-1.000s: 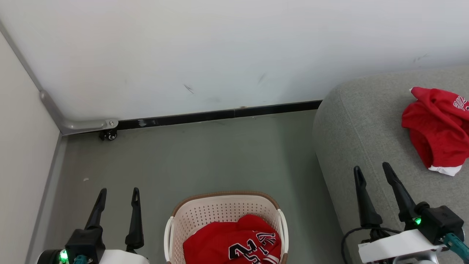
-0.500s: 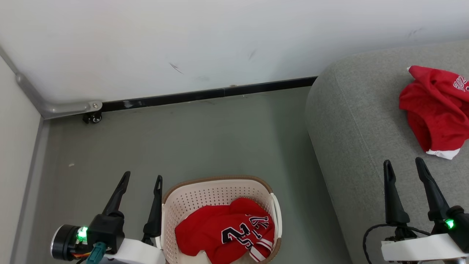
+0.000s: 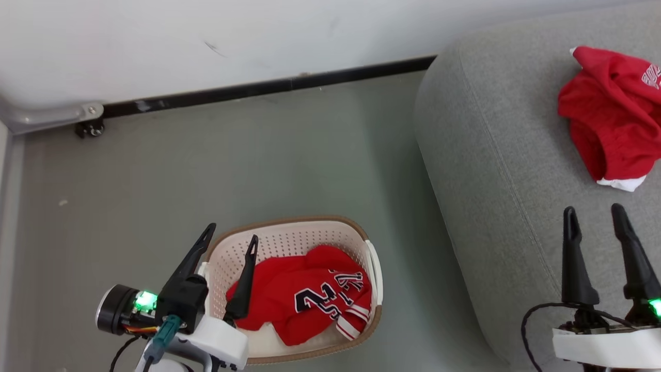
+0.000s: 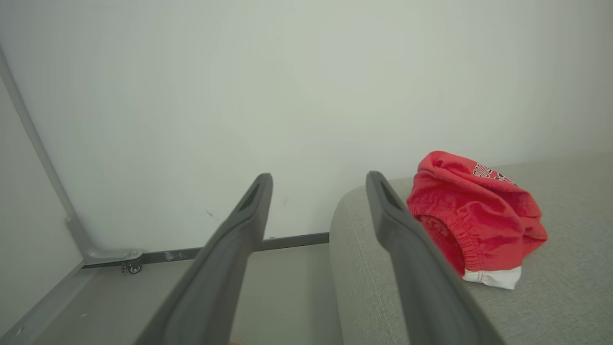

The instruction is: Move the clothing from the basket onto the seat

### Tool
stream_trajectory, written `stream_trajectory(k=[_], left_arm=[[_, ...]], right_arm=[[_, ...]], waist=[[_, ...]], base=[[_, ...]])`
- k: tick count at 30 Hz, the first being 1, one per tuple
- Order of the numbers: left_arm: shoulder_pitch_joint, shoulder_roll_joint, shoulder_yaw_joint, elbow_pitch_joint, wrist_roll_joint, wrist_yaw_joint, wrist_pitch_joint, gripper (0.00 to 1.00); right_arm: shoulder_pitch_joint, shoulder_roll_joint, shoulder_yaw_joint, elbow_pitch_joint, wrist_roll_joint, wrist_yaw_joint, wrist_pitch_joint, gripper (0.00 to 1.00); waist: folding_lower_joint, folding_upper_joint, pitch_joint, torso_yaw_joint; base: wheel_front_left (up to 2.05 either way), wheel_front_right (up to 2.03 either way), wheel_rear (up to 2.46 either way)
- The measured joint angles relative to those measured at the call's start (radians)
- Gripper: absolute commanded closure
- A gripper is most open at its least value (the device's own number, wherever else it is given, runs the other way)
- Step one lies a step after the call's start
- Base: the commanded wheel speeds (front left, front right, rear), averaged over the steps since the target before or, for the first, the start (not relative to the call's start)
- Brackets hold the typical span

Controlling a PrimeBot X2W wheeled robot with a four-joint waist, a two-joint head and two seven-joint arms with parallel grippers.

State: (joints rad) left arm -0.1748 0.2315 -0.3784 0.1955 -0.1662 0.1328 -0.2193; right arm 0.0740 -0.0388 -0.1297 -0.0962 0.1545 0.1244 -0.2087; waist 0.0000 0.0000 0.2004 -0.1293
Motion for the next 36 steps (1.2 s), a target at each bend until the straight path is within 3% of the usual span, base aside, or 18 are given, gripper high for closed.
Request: stream_trajectory(k=[36], left_arm=[[-0.321,0.065,-0.153,0.252,0.193,-0.129,0.061,0.0]], right_arm=[[-0.118,0.003,-0.074,-0.073,0.103,0.0,-0.038,0.0]], waist=[[0.0,0.0,0.36,-0.144]], base=[[0.0,0.0,0.0]])
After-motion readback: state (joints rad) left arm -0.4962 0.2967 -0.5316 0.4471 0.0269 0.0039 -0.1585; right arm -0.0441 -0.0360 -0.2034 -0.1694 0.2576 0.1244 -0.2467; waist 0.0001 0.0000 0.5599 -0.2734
